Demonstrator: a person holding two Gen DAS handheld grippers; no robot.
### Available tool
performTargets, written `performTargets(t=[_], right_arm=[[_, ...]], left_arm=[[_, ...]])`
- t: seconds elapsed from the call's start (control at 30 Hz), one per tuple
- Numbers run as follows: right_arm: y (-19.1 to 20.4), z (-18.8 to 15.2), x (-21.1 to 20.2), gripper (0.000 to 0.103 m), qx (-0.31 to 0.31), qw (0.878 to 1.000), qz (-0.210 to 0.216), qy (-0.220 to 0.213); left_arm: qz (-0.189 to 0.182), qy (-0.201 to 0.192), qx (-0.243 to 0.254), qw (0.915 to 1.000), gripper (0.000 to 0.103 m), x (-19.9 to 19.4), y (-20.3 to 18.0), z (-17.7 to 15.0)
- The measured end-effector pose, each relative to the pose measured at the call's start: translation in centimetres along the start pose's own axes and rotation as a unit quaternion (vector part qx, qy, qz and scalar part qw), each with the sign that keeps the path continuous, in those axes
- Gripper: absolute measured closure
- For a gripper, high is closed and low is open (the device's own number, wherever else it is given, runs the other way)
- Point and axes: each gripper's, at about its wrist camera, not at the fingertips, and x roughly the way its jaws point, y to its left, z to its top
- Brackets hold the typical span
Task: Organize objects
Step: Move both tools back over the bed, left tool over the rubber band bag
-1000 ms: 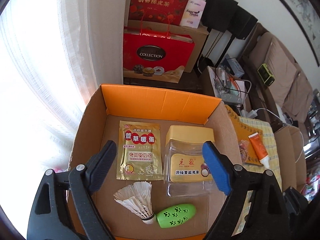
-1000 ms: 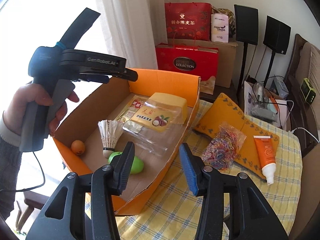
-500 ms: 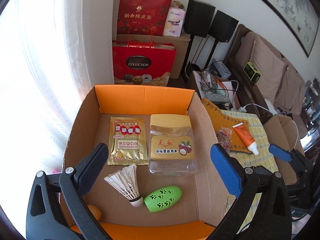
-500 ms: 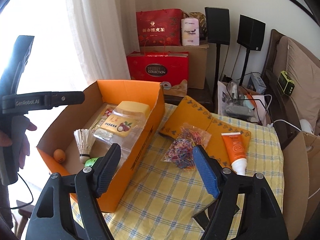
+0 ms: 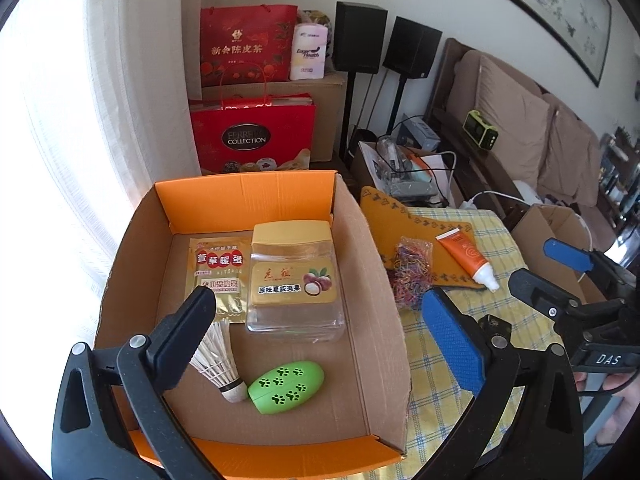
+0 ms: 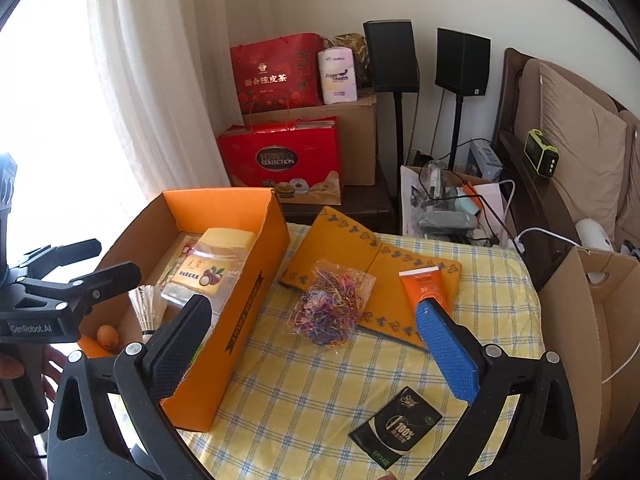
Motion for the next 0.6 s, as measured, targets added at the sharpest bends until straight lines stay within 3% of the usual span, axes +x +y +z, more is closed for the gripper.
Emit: performTargets(t=[0.37, 0.6], right_arm=[[-4.6, 0.5, -1.5, 0.000, 0.034, 0.999, -0.018, -0.006], [-9.4, 0.3, -1.7, 0.002, 0.078, 0.997, -0.029, -0.001]], left_arm=[[-0.070, 0.019, -0.008, 0.9973, 0.000, 1.5, -3.3, 0.9], [-0.087, 0.036, 0.014, 0.9955, 0.000, 3.5, -5.9, 2.3]])
